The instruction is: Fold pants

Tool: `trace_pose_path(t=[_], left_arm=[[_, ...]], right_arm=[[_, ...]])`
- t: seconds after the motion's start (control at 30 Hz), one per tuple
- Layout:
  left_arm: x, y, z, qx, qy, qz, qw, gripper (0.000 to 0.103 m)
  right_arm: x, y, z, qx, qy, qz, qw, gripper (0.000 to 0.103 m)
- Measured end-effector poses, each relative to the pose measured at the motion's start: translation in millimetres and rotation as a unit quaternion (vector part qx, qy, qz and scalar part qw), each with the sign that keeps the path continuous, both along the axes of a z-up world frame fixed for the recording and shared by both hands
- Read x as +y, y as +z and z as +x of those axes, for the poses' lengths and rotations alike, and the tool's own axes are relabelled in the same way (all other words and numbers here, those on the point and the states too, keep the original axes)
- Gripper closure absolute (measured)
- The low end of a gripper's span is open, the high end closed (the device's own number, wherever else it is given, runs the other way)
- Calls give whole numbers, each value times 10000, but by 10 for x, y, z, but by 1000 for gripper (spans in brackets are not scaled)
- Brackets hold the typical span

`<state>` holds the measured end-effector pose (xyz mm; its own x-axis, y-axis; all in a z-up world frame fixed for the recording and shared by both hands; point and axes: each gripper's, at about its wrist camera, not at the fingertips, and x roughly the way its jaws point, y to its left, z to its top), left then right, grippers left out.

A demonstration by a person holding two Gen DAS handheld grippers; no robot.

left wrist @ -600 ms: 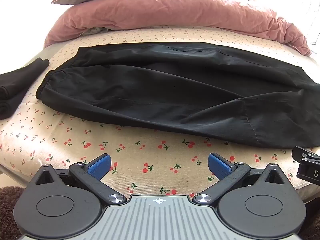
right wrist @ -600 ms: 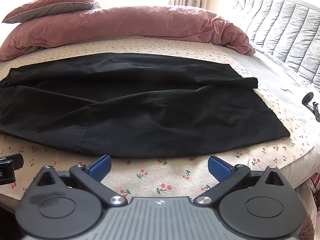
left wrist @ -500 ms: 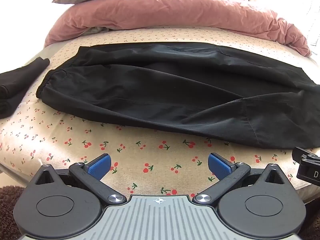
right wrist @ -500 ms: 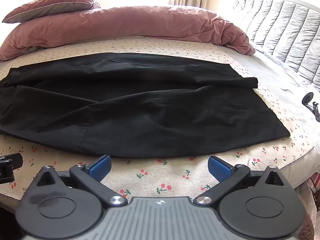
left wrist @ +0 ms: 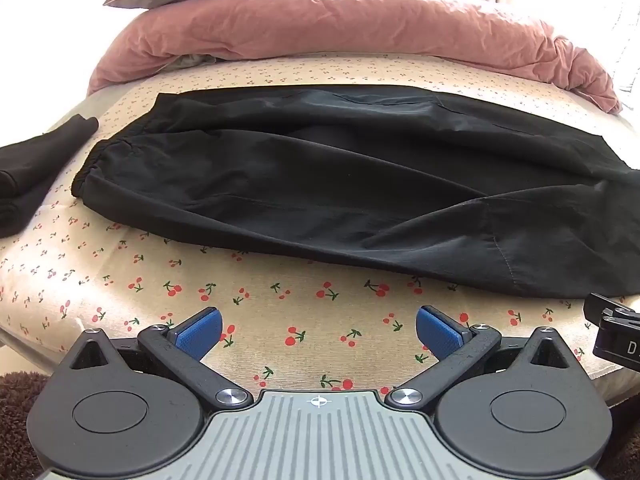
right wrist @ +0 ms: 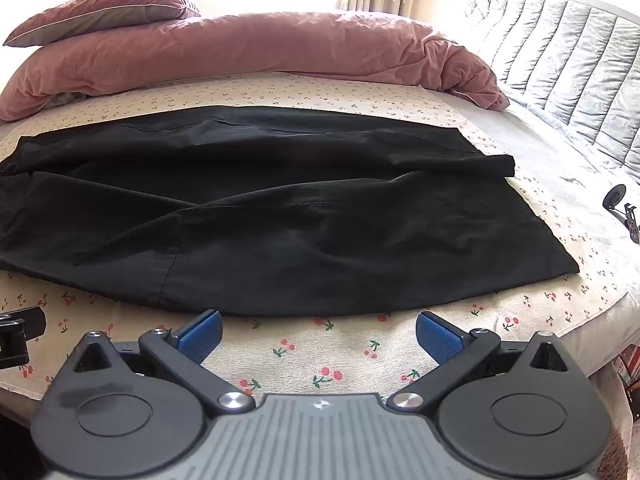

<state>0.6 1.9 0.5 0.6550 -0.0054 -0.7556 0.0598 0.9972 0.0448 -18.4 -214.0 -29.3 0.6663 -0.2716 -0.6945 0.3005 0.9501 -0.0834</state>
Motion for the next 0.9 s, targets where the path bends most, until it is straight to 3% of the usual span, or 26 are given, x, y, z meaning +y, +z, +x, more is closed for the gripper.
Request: trace_pose_path(t=[0.9], left_arm=[[1,-18,7,-7,22,-2,10000,0]], right_arm=[[5,-10,15,4,12,3,10000,0]])
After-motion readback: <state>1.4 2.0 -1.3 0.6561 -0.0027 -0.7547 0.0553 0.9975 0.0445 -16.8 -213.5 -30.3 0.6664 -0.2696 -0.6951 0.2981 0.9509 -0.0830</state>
